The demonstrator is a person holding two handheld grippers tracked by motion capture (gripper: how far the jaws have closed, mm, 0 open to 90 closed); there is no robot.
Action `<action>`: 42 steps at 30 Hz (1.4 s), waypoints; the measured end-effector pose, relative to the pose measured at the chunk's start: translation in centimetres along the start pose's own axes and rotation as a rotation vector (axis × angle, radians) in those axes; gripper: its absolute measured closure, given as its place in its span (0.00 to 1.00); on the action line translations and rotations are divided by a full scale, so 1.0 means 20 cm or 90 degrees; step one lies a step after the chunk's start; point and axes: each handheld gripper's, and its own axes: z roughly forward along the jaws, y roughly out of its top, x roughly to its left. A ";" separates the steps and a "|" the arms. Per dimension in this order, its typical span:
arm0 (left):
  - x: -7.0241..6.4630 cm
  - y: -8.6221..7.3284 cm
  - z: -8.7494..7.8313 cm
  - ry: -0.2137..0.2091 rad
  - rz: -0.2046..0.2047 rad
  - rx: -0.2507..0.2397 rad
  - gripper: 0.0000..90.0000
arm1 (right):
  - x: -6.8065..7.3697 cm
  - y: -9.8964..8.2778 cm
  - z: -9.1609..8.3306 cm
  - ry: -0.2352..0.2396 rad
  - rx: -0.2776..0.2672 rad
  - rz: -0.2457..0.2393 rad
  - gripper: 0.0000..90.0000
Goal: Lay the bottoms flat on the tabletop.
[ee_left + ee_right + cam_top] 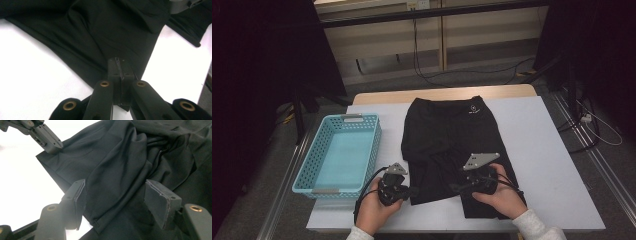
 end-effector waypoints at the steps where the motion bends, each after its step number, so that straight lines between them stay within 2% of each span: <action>1: 0.00 0.00 -0.01 0.000 0.002 0.001 1.00 | 0.00 0.00 0.00 0.000 0.000 0.000 0.39; 9: -0.01 -0.03 -0.08 0.002 0.015 0.005 1.00 | -0.01 0.00 -0.02 -0.008 -0.009 0.005 0.37; 13: 0.01 -0.05 -0.11 0.004 0.006 -0.006 1.00 | -0.02 0.00 -0.02 -0.010 -0.009 0.016 0.36; 22: 0.03 -0.06 -0.15 0.007 -0.002 -0.007 1.00 | 0.00 0.00 -0.01 -0.006 -0.003 0.004 0.37; 27: 0.04 -0.08 -0.20 0.011 -0.010 -0.013 1.00 | 0.00 0.00 -0.01 -0.009 -0.005 0.008 0.37; 31: 0.05 -0.12 -0.22 0.012 -0.016 -0.001 1.00 | 0.00 0.00 -0.01 -0.008 -0.003 0.006 0.37; 36: 0.05 -0.13 -0.24 0.015 -0.020 -0.014 1.00 | 0.01 0.01 0.00 -0.007 -0.005 0.003 0.37; 42: 0.05 -0.14 -0.25 0.012 -0.025 -0.012 1.00 | 0.03 0.01 0.02 -0.010 -0.003 -0.006 0.43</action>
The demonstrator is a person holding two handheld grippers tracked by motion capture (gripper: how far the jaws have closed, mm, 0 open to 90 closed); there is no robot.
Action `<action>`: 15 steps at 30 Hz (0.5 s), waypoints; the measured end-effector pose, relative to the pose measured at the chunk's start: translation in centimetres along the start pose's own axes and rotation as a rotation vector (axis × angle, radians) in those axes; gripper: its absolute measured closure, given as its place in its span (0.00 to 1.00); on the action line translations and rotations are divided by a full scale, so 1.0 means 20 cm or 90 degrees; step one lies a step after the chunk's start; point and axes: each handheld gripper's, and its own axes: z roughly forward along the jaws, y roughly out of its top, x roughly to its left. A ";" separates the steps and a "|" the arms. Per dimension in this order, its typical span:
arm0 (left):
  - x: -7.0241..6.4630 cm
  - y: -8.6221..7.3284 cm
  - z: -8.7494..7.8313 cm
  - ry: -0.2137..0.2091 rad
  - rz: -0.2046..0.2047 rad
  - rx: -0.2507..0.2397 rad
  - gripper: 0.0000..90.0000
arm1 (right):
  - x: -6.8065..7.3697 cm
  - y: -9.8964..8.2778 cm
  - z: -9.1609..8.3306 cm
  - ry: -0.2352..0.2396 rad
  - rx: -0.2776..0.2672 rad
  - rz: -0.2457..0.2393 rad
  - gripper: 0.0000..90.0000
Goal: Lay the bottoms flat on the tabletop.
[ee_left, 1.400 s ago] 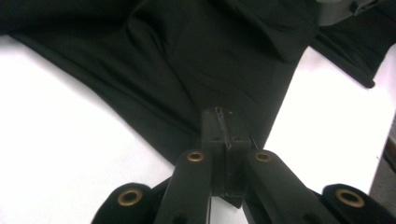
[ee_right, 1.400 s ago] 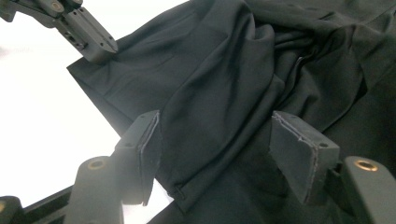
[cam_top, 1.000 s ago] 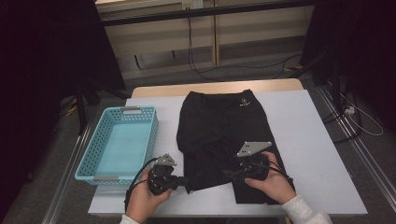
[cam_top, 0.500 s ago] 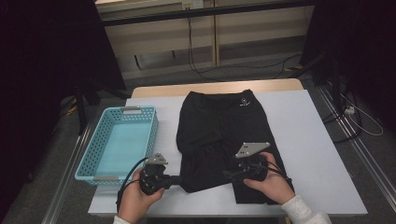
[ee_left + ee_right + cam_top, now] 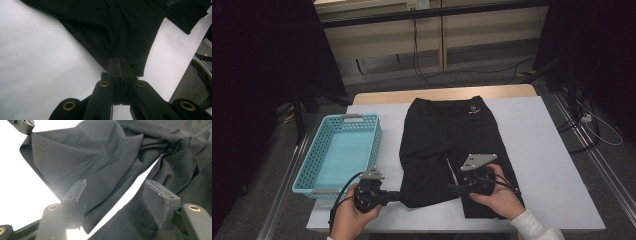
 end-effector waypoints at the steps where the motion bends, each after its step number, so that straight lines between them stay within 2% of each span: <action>1: 0.00 0.00 0.00 0.000 0.000 0.002 1.00 | 0.00 0.00 0.00 -0.003 -0.001 -0.002 0.45; 6: 0.00 0.00 -0.01 0.002 -0.001 0.000 1.00 | 0.01 0.02 0.04 0.000 0.008 0.005 0.60; 8: 0.00 0.00 -0.01 0.001 0.000 -0.005 1.00 | 0.02 0.03 0.06 0.007 0.011 -0.001 0.66; 9: 0.00 0.00 -0.01 0.001 0.001 -0.007 1.00 | 0.03 0.03 0.07 0.008 0.019 -0.008 0.67; 11: 0.00 0.00 0.00 0.014 0.019 -0.022 0.99 | 0.05 0.04 0.10 0.006 0.034 -0.018 0.68; 13: 0.00 0.00 0.01 0.026 0.012 -0.044 0.88 | 0.06 0.04 0.13 0.000 0.051 -0.023 0.69; 15: 0.01 0.00 0.02 0.048 0.023 -0.066 0.72 | 0.06 0.03 0.14 -0.002 0.067 -0.021 0.69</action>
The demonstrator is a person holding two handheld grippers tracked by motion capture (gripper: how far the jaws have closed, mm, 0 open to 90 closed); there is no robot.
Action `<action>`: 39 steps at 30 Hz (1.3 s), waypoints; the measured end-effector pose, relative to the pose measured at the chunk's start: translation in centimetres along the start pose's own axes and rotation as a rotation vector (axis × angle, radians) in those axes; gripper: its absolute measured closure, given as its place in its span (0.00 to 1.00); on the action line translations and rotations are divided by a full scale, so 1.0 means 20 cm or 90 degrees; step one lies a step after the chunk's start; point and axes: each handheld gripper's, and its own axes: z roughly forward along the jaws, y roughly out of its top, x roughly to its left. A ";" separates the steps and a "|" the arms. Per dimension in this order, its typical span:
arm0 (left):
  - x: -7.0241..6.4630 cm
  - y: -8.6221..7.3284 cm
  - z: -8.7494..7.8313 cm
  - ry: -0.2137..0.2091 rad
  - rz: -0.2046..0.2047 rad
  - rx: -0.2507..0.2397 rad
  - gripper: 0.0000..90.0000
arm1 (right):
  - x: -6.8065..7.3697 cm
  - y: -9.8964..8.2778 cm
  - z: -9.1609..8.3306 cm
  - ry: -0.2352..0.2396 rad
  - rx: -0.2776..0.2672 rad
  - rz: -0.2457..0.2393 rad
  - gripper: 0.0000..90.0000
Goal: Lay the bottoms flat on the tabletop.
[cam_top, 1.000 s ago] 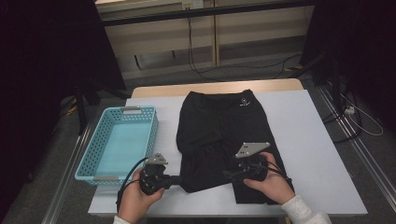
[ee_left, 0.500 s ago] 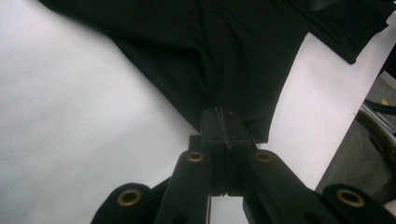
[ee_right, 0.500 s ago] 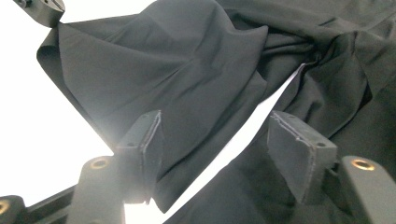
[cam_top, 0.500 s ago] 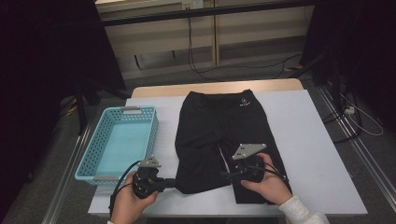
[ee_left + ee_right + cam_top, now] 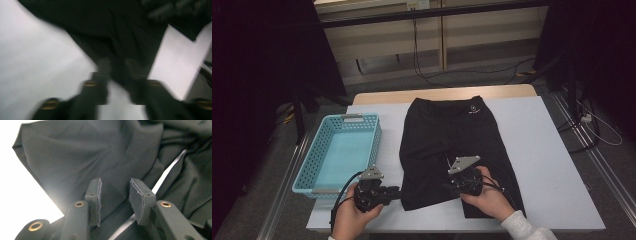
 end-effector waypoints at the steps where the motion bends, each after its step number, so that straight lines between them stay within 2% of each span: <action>1: 0.00 0.00 0.00 0.006 0.000 -0.002 0.69 | 0.00 0.00 0.00 0.001 -0.004 0.006 0.71; 3: 0.01 0.00 0.01 0.009 -0.006 -0.020 0.61 | 0.00 0.00 0.00 -0.002 -0.003 0.004 0.78; 4: 0.01 0.00 0.02 0.010 -0.005 -0.020 0.58 | 0.00 0.00 0.00 -0.001 -0.004 0.003 0.87; 5: 0.00 0.00 0.02 0.014 0.005 -0.018 0.58 | 0.00 0.00 0.00 0.000 -0.004 -0.001 0.92; 7: -0.01 0.00 0.04 0.016 0.005 -0.022 0.53 | 0.01 0.00 0.00 -0.001 -0.005 -0.009 0.98; 10: -0.02 0.01 0.06 0.023 0.014 -0.023 0.51 | 0.01 0.00 0.00 0.011 0.000 0.004 0.99; 12: -0.03 0.01 0.06 0.043 0.015 -0.021 0.53 | 0.02 0.00 -0.01 0.048 0.004 0.017 1.00; 13: -0.03 0.01 0.06 0.050 0.019 -0.025 0.52 | 0.03 -0.01 -0.02 0.057 0.004 0.021 1.00; 17: -0.03 0.01 0.08 0.049 0.015 -0.015 0.51 | 0.09 -0.02 -0.05 0.098 0.003 0.001 1.00; 19: -0.03 0.01 0.10 0.042 0.003 -0.013 0.50 | 0.11 -0.02 -0.06 0.099 0.006 -0.010 1.00; 21: -0.02 0.01 0.12 0.046 0.003 -0.004 0.51 | 0.12 -0.02 -0.06 0.110 0.005 -0.007 1.00; 24: -0.02 0.01 0.13 0.046 -0.003 0.004 0.53 | 0.12 -0.02 -0.06 0.104 0.007 -0.013 1.00; 27: -0.02 0.00 0.14 0.072 0.001 0.017 0.58 | 0.10 -0.03 -0.06 0.102 0.007 -0.007 0.99; 30: -0.01 0.00 0.16 0.058 -0.008 0.019 0.63 | 0.09 -0.04 -0.07 0.104 0.007 -0.008 0.99; 32: -0.02 0.01 0.16 0.032 -0.010 0.027 0.76 | 0.08 -0.04 -0.08 0.105 0.001 -0.003 0.99; 34: -0.03 0.01 0.17 0.043 0.009 0.035 0.84 | 0.09 -0.04 -0.08 0.104 0.002 -0.006 0.99; 37: -0.03 0.02 0.17 0.032 -0.010 0.049 0.98 | 0.10 -0.04 -0.07 0.107 0.007 -0.014 0.99; 39: -0.05 0.03 0.15 0.044 -0.011 0.044 0.98 | 0.10 -0.04 -0.07 0.104 0.006 -0.014 0.98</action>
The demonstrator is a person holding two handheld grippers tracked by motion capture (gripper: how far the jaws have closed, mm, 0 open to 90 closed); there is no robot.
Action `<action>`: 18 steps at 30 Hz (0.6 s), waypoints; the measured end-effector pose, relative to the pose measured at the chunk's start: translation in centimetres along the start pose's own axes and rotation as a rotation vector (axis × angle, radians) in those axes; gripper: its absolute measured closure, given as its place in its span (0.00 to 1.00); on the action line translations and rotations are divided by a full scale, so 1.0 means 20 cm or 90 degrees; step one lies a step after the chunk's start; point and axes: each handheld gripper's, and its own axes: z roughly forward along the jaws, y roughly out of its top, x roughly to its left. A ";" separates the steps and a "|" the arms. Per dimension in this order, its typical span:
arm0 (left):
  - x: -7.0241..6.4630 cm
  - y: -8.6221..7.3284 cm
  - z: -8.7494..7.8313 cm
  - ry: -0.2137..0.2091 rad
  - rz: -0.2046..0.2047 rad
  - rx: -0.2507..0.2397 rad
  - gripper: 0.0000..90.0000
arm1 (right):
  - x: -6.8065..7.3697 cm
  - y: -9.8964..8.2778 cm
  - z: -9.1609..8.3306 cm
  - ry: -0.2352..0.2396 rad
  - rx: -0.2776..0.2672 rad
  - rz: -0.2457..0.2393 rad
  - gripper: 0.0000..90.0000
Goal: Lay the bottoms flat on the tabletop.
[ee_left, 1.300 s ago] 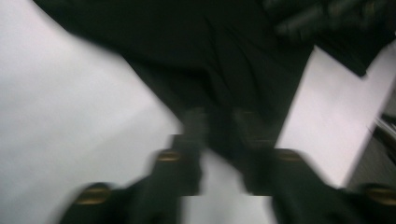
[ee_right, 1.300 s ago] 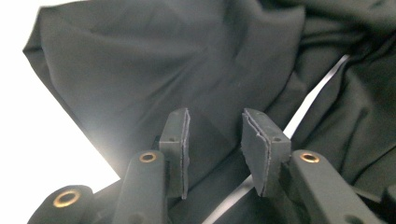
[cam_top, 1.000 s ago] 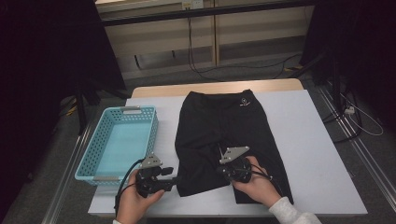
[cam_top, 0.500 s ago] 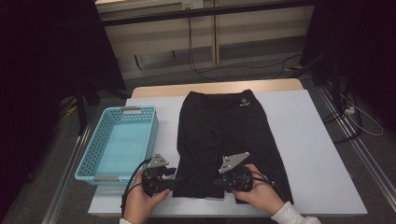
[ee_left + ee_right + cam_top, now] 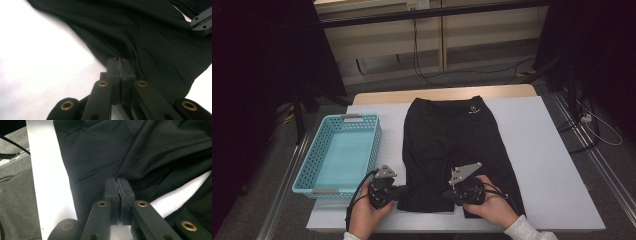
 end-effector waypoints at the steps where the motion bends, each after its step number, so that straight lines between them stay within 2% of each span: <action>1: 0.00 0.01 -0.02 0.001 -0.005 -0.004 0.99 | 0.00 0.00 0.00 0.000 -0.004 -0.001 0.98; 4: 0.00 0.02 -0.11 0.004 -0.017 -0.032 0.99 | 0.00 0.01 -0.02 -0.004 -0.016 -0.002 0.99; 6: 0.01 0.00 -0.15 0.003 -0.033 -0.030 0.99 | 0.00 0.01 -0.02 -0.001 -0.026 0.001 0.99; 8: 0.02 -0.02 -0.15 -0.005 -0.052 -0.014 0.99 | 0.01 0.01 -0.02 0.001 -0.028 -0.001 0.99; 10: 0.03 -0.03 -0.14 -0.010 -0.053 -0.004 0.99 | 0.02 0.02 -0.01 0.009 -0.027 -0.008 0.99; 14: 0.02 -0.03 -0.14 0.002 -0.019 -0.015 0.98 | 0.05 0.03 0.01 0.025 -0.014 -0.024 1.00; 15: 0.02 -0.03 -0.14 0.004 -0.014 -0.024 0.96 | 0.06 0.03 0.02 0.028 -0.012 -0.022 1.00; 17: 0.02 -0.03 -0.12 0.011 -0.022 -0.034 0.88 | 0.07 0.03 0.02 0.037 -0.010 -0.025 1.00; 18: 0.02 -0.03 -0.12 0.016 -0.027 -0.042 0.78 | 0.07 0.03 0.02 0.037 -0.010 -0.025 1.00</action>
